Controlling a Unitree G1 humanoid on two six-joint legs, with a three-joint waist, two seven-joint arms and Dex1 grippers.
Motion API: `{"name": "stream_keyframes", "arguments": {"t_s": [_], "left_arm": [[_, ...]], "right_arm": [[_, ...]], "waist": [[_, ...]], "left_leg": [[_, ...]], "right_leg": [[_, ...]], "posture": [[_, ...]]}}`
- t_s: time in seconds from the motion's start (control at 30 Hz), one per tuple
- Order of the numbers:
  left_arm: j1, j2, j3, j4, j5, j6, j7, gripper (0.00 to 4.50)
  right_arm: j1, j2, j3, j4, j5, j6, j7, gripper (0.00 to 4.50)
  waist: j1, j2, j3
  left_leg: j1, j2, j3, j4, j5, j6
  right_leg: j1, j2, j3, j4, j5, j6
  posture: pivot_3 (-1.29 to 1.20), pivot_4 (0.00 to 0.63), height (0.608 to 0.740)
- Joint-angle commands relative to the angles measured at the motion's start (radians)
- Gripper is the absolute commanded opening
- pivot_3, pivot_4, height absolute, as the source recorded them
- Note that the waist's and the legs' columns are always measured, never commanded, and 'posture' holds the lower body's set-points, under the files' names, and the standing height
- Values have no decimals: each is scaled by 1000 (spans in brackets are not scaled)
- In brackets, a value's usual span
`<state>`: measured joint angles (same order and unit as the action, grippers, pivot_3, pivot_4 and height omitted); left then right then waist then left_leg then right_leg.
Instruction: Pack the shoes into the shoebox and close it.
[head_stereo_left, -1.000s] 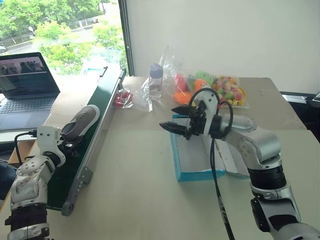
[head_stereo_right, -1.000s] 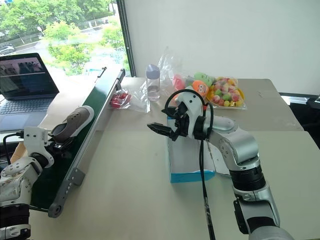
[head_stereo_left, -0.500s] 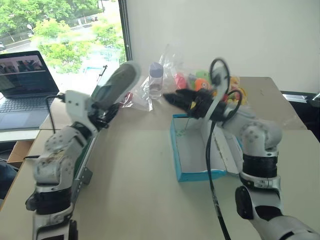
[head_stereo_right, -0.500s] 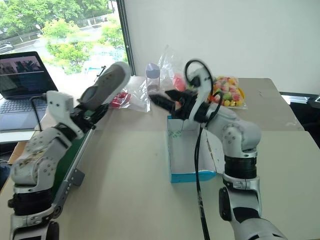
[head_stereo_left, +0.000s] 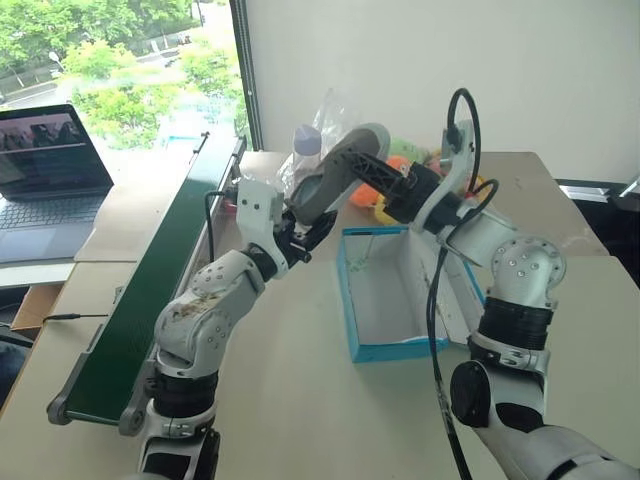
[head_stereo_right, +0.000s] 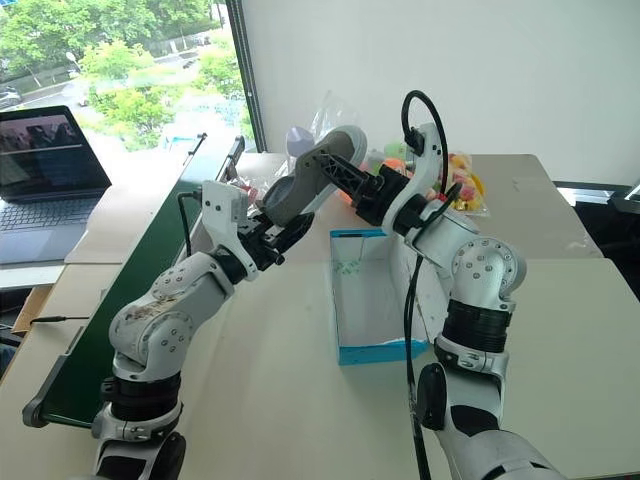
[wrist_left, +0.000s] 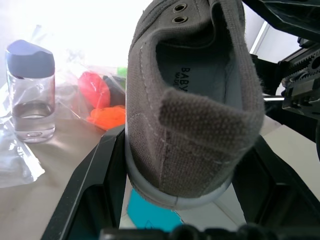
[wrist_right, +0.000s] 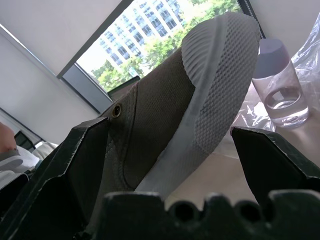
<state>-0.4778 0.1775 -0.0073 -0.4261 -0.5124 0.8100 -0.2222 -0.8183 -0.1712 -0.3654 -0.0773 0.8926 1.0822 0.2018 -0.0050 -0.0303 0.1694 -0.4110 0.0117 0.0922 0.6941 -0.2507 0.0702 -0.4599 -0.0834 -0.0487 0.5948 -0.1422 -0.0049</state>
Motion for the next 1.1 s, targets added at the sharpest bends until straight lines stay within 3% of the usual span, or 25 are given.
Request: {"name": "stream_keyframes", "arguments": {"t_s": [0.03, 0.33, 0.37, 0.47, 0.53, 0.67, 0.8, 0.97, 1.1], "left_arm": [[-14, -8, -14, -54, -9, -11, -5, 2514], [-30, 12, 19, -41, -39, 30, -14, 2514], [-31, 25, 36, -39, -52, 37, -26, 2978], [-35, 98, 66, -39, -107, 80, -97, 4113], [-34, 156, 59, -49, -120, 105, -137, 4500], [-37, 260, 54, -53, -128, 110, -217, 4500], [-67, 358, 10, -24, -77, 45, -307, 4500], [-88, 370, -36, -6, -55, -5, -369, 4500], [-85, 352, -57, 9, -31, -32, -373, 4500]], "right_arm": [[-12, -3, -15, -29, 36, -26, -8, 3488], [-17, -1, -20, -27, 43, -48, -14, 650], [-17, -3, -20, -28, 42, -51, -17, 523], [-19, -22, -19, -30, 27, -66, -23, 458], [-25, -47, -19, -31, 18, -74, -24, 441], [-54, -146, 10, -34, -26, -73, -6, 439], [-90, -347, 114, -31, -88, 48, 54, 439], [-41, -511, 242, 19, -169, 161, 103, 439], [12, -519, 276, -8, -170, 240, 122, 439]], "waist": [[-2, 0, 0], [-5, 0, 0], [-6, 0, 0], [-7, 0, 0], [-7, 0, 0], [-6, 0, 0], [-6, 1, 1], [-4, 1, 1], [-6, 1, 1]], "left_leg": [[0, 0, 0, 0, 0, 0], [0, 0, 0, 0, 0, 0], [0, 0, 0, 0, 0, 0], [0, 1, 0, 0, 0, 0], [0, 1, 0, 0, 0, 0], [0, 1, 0, 0, 0, 0], [0, 0, 1, 0, 0, 0], [1, 1, 1, -1, 0, 0], [0, 1, 3, -1, 0, 0]], "right_leg": [[0, 0, 0, 0, 0, 0], [0, 0, 1, 0, 0, 0], [0, 0, 0, 0, 0, 0], [0, 1, 1, 0, 0, 0], [0, 2, 1, 0, 0, 0], [0, 1, 1, 0, -1, 2], [-1, 1, 3, -1, -3, 4], [0, 2, 3, -1, -4, 5], [-1, 2, 6, -1, -4, 6]], "posture": [[0, 150, 740], [0, 150, 740], [0, 150, 740], [0, 150, 740], [0, 150, 740], [0, 150, 740], [0, 150, 740], [0, 150, 740], [0, 150, 740]]}}
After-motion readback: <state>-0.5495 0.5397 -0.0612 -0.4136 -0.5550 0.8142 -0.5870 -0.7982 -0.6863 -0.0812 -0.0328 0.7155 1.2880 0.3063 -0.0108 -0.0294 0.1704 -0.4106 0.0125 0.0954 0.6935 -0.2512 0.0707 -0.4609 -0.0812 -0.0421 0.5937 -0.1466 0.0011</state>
